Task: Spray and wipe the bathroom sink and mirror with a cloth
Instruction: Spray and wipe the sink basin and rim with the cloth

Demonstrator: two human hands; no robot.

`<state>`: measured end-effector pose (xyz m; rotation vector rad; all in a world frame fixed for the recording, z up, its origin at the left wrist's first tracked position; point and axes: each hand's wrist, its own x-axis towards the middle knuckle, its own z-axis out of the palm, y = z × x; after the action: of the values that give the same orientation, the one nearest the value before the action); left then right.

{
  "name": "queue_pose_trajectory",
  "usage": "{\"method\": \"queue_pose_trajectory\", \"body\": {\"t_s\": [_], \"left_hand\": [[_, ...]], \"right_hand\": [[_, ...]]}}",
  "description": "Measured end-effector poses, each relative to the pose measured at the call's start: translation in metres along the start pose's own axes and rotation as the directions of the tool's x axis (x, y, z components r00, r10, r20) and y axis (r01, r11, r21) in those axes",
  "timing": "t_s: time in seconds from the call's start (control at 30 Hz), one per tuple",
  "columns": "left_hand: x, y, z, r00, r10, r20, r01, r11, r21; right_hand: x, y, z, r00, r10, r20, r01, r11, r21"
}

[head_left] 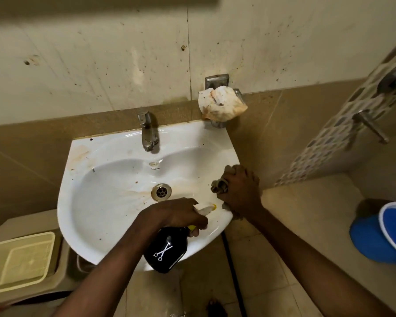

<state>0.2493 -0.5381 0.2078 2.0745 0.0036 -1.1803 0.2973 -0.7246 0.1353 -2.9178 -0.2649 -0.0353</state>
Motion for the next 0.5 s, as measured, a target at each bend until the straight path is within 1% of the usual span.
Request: {"method": "queue_pose_trajectory", "body": {"t_s": [0.07, 0.13, 0.17, 0.23, 0.3, 0.37, 0.43, 0.47, 0.5], "left_hand": [[-0.006, 0.001, 0.005, 1.0, -0.012, -0.026, 0.012, 1.0, 0.028], [-0.011, 0.005, 0.011, 0.998, 0.007, -0.058, -0.005, 0.999, 0.035], [-0.015, 0.008, 0.012, 0.996, 0.018, -0.082, -0.016, 0.999, 0.033], [-0.02, 0.013, 0.008, 0.982, 0.048, -0.181, -0.036, 0.997, 0.07], [-0.022, 0.014, 0.002, 0.959, 0.094, -0.268, -0.065, 0.991, 0.113], [-0.024, 0.01, -0.001, 0.953, 0.123, -0.276, -0.089, 0.987, 0.134], [-0.028, -0.001, 0.004, 0.975, 0.126, -0.184, -0.1, 0.984, 0.146], [-0.032, -0.007, 0.008, 0.985, 0.114, -0.133, -0.094, 0.984, 0.15], [-0.036, -0.011, 0.011, 0.99, 0.101, -0.102, -0.085, 0.984, 0.157]], "right_hand": [[0.008, -0.008, 0.001, 0.999, -0.03, -0.013, 0.028, 0.989, -0.147], [0.027, -0.014, -0.001, 0.998, -0.066, -0.011, 0.059, 0.942, -0.332], [0.035, -0.015, -0.002, 0.996, -0.092, -0.013, 0.08, 0.917, -0.39], [0.039, -0.019, -0.008, 0.994, -0.104, 0.013, 0.098, 0.873, -0.478], [0.031, -0.02, -0.008, 0.991, -0.101, 0.087, 0.128, 0.894, -0.43], [0.015, -0.017, -0.006, 0.994, -0.032, 0.1, 0.062, 0.948, -0.313], [-0.005, -0.02, -0.003, 0.991, -0.003, 0.132, 0.035, 0.97, -0.239], [-0.01, -0.023, -0.001, 0.991, -0.004, 0.131, 0.035, 0.972, -0.233], [-0.008, -0.025, 0.0, 0.995, -0.002, 0.098, 0.025, 0.971, -0.238]]}}
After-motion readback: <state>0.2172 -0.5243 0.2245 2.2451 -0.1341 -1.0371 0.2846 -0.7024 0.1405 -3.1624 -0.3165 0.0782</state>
